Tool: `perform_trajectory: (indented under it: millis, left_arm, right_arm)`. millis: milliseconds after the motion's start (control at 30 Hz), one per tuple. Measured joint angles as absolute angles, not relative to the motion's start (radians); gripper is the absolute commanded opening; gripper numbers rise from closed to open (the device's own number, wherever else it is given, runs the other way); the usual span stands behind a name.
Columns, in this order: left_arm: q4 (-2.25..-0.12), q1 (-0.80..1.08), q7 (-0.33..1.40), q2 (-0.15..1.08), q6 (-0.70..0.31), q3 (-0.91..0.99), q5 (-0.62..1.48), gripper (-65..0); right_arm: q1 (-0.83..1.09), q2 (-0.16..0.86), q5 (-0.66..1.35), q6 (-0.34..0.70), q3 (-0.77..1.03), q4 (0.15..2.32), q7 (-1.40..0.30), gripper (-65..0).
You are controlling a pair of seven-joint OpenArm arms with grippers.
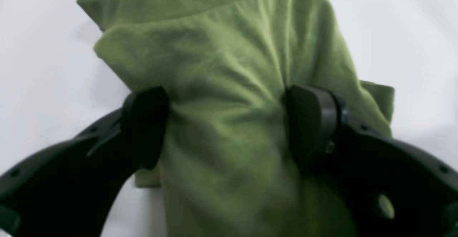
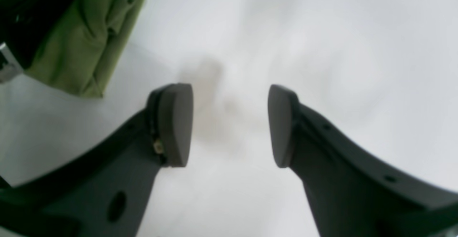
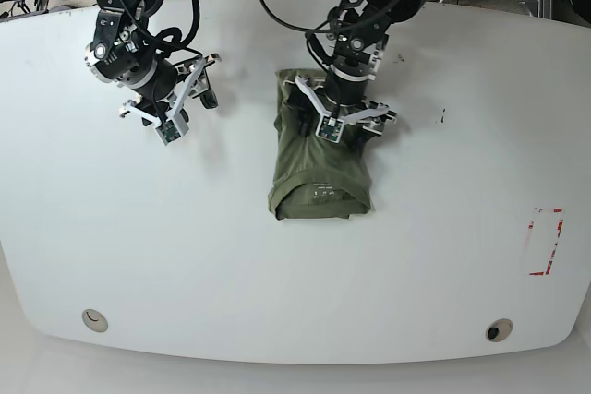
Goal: Fold the T-shirt properly
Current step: 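Grasp the folded shirt with the left gripper and slide it onto the red-taped area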
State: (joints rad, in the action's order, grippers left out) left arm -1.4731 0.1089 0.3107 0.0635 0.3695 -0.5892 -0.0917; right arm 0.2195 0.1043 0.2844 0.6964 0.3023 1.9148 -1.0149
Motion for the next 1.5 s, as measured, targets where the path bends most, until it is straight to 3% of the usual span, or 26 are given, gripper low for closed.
perform_trajectory:
  millis: [433,800,1000,1200,1367,1500]
  left_arm:
    - [-1.471,0.124,0.256,0.361,-0.029,-0.212,-0.069,-16.2]
    - [-1.251,0.124,0.226,0.560,-0.381,0.138,-0.022,-16.4]
    - [-1.113,0.107,0.254,0.670,-0.485,0.222,-0.025,-16.5]
    - [-1.040,0.130,0.236,0.704,-0.556,0.318,-0.033,-16.5]
    - [-1.055,0.133,0.287,0.737,-0.583,0.318,-0.070,-16.5]
    - [-1.192,0.171,0.377,0.733,-0.588,0.314,-0.065,-16.5]
  right_arm:
    - [0.220,0.108,0.284,0.696,0.303,1.916,-1.015,-32.3]
    - [0.217,0.105,0.284,0.696,0.302,1.917,-1.015,-32.3]
    - [0.212,0.106,0.284,0.696,0.304,1.917,-1.015,-32.3]
    - [0.212,0.105,0.284,0.696,0.304,1.930,-1.015,-32.3]
    - [0.212,0.104,0.284,0.696,0.304,1.930,-1.015,-32.3]
    - [0.212,0.100,0.284,0.696,0.304,1.931,-1.015,-32.5]
